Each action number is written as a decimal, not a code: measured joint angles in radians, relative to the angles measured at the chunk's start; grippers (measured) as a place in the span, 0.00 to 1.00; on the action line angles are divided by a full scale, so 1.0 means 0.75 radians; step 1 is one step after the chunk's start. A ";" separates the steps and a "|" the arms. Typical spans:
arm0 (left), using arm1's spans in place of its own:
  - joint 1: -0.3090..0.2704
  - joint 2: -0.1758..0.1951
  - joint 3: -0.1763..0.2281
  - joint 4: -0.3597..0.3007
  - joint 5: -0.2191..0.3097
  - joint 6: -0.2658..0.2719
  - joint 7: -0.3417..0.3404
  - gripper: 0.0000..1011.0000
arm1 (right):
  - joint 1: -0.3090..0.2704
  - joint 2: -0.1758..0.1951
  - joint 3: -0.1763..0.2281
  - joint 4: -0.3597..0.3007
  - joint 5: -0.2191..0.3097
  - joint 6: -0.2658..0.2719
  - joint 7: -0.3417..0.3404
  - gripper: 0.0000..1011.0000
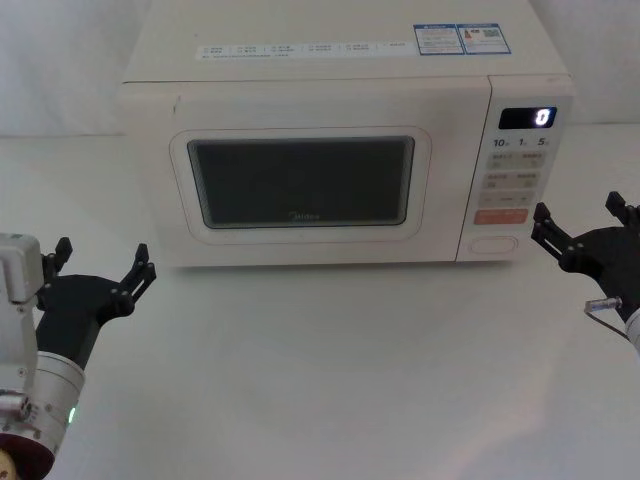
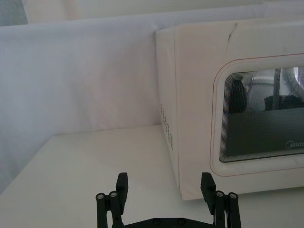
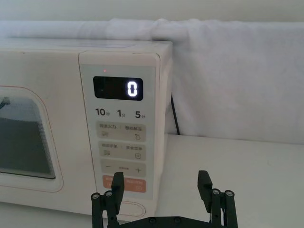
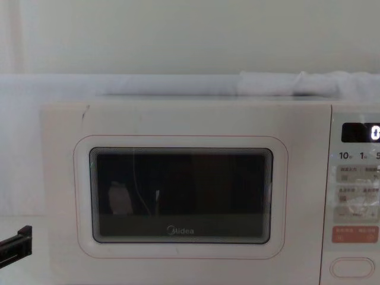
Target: Press the button to open the microwave door with one hand; close the microwave door with the other hand.
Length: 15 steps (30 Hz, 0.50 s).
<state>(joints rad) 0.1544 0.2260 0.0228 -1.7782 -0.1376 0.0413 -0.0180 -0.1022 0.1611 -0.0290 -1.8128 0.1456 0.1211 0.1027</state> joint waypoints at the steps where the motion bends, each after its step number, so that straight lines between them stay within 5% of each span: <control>1: 0.000 0.000 0.000 0.000 0.000 0.000 0.000 0.99 | 0.000 0.000 0.000 0.000 0.000 0.000 0.000 0.99; 15: 0.000 0.000 0.000 0.000 0.000 0.000 0.000 0.99 | 0.000 0.000 0.000 0.000 0.000 0.000 0.000 0.99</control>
<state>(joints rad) 0.1545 0.2260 0.0228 -1.7782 -0.1376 0.0413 -0.0180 -0.1022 0.1611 -0.0290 -1.8128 0.1456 0.1211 0.1027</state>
